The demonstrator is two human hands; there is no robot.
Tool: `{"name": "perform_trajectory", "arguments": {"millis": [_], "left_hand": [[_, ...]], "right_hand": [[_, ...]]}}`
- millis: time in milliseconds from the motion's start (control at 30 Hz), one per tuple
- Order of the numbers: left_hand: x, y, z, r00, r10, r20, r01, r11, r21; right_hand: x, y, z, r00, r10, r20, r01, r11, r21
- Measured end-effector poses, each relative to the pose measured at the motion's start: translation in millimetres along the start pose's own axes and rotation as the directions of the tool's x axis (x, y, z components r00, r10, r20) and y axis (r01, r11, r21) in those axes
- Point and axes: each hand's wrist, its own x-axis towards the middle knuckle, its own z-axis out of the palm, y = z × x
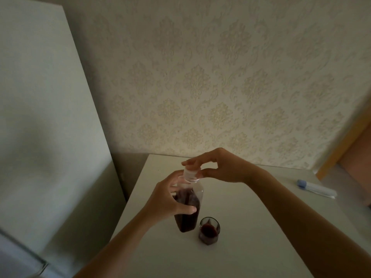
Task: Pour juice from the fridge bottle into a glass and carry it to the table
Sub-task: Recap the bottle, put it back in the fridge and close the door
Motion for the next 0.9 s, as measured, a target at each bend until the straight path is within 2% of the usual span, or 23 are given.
{"name": "perform_trajectory", "arguments": {"millis": [133,200,333,400,500,600,667,733,833,900], "left_hand": [[1,1,-1,0.998,0.027,0.057,-0.028,1.000,0.007],[1,3,-1,0.997,0.031,0.067,-0.031,0.999,0.009],[2,10,-1,0.996,0.055,0.070,-0.055,0.998,0.002],[3,14,-3,0.994,0.070,0.086,-0.068,0.997,-0.029],[6,18,-7,0.991,0.095,0.098,-0.093,0.995,-0.031],[7,19,-4,0.994,0.095,0.057,-0.095,0.995,-0.002],[5,20,2,0.996,0.085,0.002,-0.085,0.996,0.023],[3,22,7,0.996,0.070,-0.062,-0.067,0.996,0.051],[2,20,14,0.987,0.049,-0.151,-0.033,0.993,0.112],[2,18,18,0.981,0.056,-0.184,-0.027,0.987,0.156]], "right_hand": [[-2,1,-9,0.996,0.049,0.077,-0.052,0.998,0.027],[-1,-1,-7,0.997,0.073,0.010,-0.072,0.995,-0.062],[1,-9,9,0.988,0.034,-0.153,-0.092,0.918,-0.386],[1,-12,12,0.986,-0.006,-0.164,-0.064,0.908,-0.415],[3,-15,8,0.996,-0.015,-0.093,-0.025,0.908,-0.418],[8,-15,14,0.994,-0.017,-0.105,-0.036,0.874,-0.485],[14,-15,18,0.990,0.018,-0.140,-0.098,0.802,-0.589],[16,-14,20,0.986,0.040,-0.159,-0.145,0.664,-0.733],[18,-22,24,0.983,0.162,-0.084,-0.150,0.455,-0.878],[16,-25,27,0.969,0.198,-0.149,-0.225,0.449,-0.865]]}}
